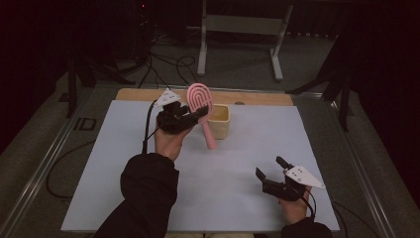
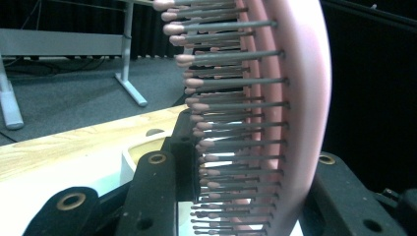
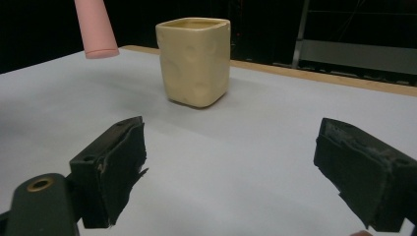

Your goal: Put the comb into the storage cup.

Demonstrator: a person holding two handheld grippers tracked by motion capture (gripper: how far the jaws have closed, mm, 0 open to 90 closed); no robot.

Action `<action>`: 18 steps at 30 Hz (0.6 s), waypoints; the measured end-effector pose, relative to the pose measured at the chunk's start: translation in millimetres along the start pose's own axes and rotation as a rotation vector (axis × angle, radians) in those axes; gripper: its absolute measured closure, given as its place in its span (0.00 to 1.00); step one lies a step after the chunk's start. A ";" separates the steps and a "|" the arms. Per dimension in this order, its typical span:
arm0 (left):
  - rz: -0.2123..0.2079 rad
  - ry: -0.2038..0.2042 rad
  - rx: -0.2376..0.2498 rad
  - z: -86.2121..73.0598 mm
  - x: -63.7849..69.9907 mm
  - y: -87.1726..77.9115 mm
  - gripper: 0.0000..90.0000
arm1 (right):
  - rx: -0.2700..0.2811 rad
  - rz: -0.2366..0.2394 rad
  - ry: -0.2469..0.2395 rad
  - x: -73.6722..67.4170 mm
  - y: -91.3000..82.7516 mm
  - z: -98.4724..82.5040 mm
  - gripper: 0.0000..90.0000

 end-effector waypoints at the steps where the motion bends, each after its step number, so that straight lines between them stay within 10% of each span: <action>1: 0.000 0.000 0.000 0.0 0.0 0.0 0.72 | 0.000 0.000 0.000 0.0 0.0 0.0 0.13; 18: 0.011 0.006 0.003 8.2 -1.9 8.0 0.72 | -0.001 0.004 0.002 -1.6 1.5 -0.8 0.13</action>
Point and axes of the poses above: each handheld gripper's, and its own axes: y roughly forward along the jaws, z roughly out of its top, x roughly to its right, the point moved 8 cm from there along y, roughly forward along the jaws, and after that the axes turned 15 degrees about x, right-handed, at the moved point
